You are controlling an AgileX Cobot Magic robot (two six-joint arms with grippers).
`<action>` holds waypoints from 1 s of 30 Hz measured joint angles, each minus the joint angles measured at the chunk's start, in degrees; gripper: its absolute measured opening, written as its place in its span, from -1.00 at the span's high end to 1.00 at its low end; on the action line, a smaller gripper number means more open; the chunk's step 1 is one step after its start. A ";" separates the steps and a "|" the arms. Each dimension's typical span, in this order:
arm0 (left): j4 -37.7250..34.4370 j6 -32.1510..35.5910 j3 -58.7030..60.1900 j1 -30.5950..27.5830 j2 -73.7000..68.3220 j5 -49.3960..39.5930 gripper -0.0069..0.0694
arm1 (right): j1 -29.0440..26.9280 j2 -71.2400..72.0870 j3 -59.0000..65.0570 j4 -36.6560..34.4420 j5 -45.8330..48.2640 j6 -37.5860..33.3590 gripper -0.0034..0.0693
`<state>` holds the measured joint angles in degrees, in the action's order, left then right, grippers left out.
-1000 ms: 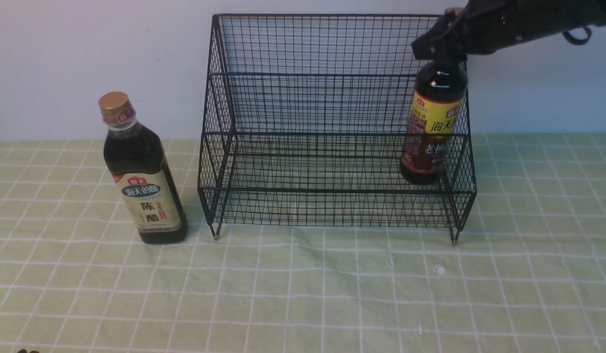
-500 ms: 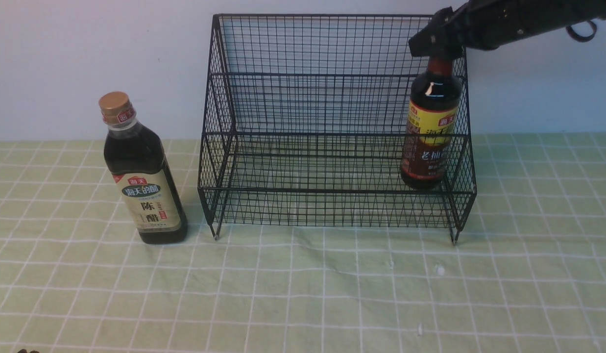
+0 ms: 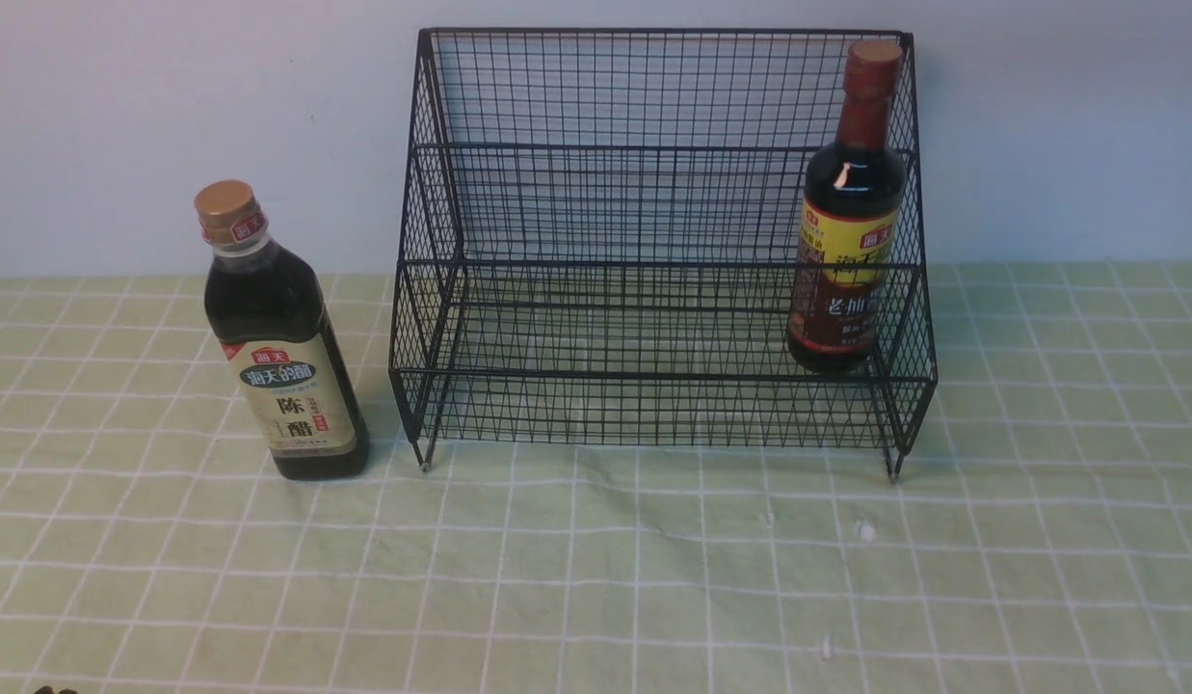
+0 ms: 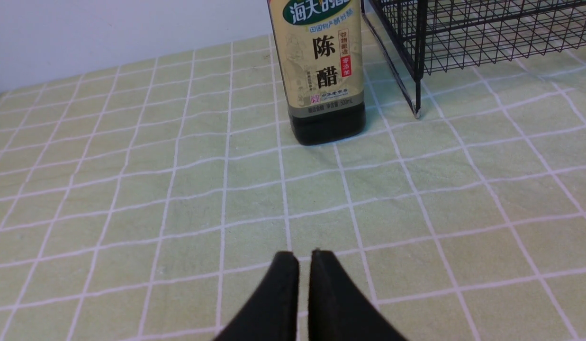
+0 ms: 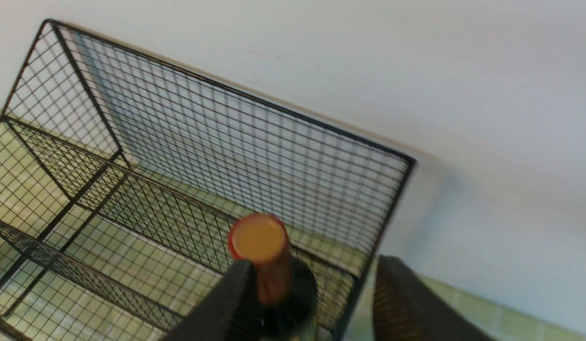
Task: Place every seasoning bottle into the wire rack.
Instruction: Use the left arm to grab the condiment bottle closest to it
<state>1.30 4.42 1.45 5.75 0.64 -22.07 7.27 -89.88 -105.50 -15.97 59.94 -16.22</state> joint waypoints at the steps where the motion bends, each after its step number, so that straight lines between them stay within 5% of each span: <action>1: 0.00 0.00 0.00 0.00 0.00 0.00 0.77 | 0.00 1.82 0.00 2.89 1.54 2.66 0.33; 4: 0.00 0.00 0.00 0.00 0.00 0.00 0.77 | 0.00 6.13 0.00 7.55 5.49 8.19 0.76; 8: 0.00 0.00 0.00 0.00 0.00 0.00 0.77 | 0.00 12.07 0.78 8.60 10.20 14.02 0.92; 13: 0.00 0.00 0.00 0.00 0.00 0.00 0.77 | 0.00 23.43 8.62 6.65 8.90 15.78 0.94; 25: 0.00 0.00 0.00 0.00 0.00 0.00 0.77 | 0.00 64.78 51.11 6.24 -20.97 18.48 0.94; 30: 0.00 0.00 0.00 0.00 0.00 0.00 0.77 | 0.00 74.23 60.65 5.60 -24.51 18.01 0.94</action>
<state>1.30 4.42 1.45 5.75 0.64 -22.07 7.27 -15.65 -44.85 -10.37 35.43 1.79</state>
